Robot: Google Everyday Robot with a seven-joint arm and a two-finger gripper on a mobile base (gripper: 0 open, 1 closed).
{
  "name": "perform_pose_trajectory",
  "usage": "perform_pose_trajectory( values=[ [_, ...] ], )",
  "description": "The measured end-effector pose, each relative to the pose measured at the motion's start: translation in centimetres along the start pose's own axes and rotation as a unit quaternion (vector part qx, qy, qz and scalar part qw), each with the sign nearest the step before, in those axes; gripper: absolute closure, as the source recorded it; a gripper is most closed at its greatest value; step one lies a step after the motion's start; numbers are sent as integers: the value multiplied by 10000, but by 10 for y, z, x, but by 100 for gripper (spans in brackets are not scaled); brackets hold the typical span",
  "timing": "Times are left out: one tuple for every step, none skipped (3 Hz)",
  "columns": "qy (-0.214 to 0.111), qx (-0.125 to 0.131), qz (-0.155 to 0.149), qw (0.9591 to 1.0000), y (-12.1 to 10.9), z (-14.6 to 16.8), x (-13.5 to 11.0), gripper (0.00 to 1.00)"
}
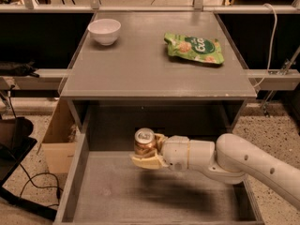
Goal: Place orange can into top drawer
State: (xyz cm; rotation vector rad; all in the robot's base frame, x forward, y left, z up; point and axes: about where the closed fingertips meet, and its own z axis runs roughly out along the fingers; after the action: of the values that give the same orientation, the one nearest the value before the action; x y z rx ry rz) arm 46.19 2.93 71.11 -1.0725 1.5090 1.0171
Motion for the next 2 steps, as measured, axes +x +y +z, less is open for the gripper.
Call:
perform_pose_trajectory(
  values=[
    [46,34,-6,10000,-3,6,4,100],
    [44,-105,-176,9998,-7,19,18,100]
  ],
)
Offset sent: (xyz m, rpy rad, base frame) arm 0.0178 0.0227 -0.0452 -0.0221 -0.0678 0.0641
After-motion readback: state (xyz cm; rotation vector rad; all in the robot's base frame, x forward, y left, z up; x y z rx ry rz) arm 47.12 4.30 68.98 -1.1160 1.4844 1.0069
